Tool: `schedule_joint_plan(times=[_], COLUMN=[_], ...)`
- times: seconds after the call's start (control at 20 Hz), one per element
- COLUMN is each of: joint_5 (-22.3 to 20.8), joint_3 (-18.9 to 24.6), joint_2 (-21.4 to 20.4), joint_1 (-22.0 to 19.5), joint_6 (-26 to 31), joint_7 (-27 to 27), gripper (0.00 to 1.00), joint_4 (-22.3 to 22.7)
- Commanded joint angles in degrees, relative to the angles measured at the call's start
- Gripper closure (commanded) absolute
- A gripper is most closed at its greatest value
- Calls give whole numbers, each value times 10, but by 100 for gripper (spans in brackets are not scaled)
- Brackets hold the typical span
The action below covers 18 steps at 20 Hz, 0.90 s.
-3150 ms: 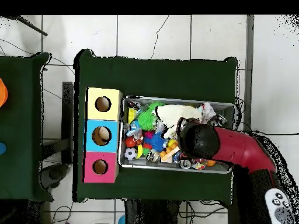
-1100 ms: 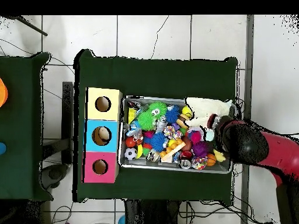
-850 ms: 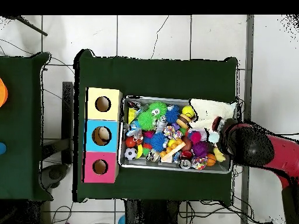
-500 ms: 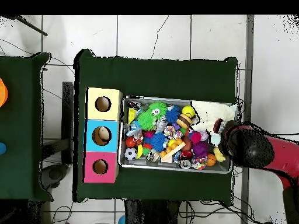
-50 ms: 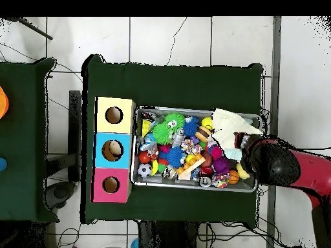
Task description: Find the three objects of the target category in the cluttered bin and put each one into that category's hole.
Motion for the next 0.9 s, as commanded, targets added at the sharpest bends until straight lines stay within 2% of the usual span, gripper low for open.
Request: schedule_joint_plan(times=[0.05, 0.35, 0.55, 0.7, 0.9], joint_5=[-30, -30, -24, -24, -10], joint_3=[36, 25, -4, -29, -53], joint_2=[13, 10, 9, 11, 7], joint_1=[11, 28, 69, 105, 137], joint_6=[52, 49, 43, 16, -2], joint_7=[-106, -80, -15, 36, 74], gripper=[0, 0, 0, 0, 0], joint_4=[26, 28, 36, 51, 74])
